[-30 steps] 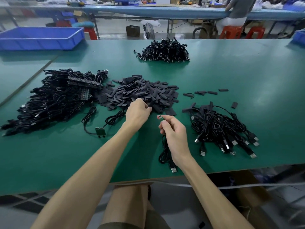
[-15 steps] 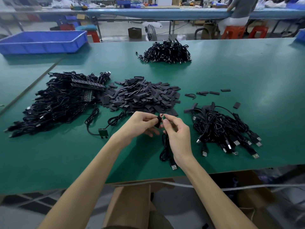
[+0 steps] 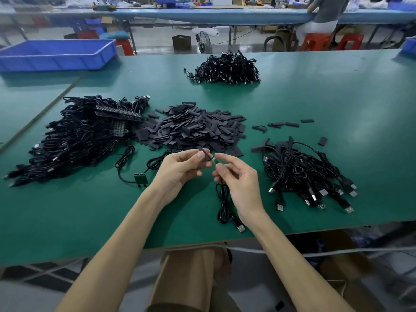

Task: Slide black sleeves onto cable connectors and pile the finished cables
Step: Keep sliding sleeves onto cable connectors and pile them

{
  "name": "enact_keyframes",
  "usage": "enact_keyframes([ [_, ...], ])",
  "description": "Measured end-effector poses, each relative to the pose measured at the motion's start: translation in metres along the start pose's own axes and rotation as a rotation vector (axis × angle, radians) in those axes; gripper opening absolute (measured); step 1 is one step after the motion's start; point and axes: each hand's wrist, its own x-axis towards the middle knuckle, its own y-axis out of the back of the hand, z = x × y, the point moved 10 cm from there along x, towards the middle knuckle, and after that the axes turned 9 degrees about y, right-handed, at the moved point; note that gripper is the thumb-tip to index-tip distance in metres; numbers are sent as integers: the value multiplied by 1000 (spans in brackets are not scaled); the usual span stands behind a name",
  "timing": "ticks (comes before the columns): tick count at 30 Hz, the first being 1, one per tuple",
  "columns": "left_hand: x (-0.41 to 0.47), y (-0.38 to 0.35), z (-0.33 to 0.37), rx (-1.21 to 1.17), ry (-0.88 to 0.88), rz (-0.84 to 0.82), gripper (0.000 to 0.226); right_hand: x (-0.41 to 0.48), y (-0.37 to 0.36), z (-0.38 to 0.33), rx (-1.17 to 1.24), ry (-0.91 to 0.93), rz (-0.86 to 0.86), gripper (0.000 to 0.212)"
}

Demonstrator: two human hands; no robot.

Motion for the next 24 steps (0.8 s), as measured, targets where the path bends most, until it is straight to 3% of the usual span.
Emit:
enact_keyframes([
  [5,1,3,-1,-30,-3,20,31,-3,-3,-3,99,-25,-3,4],
  [24,-7,-3,4,85,-101,-5,29,-2,3,7,73,-36,31,5],
])
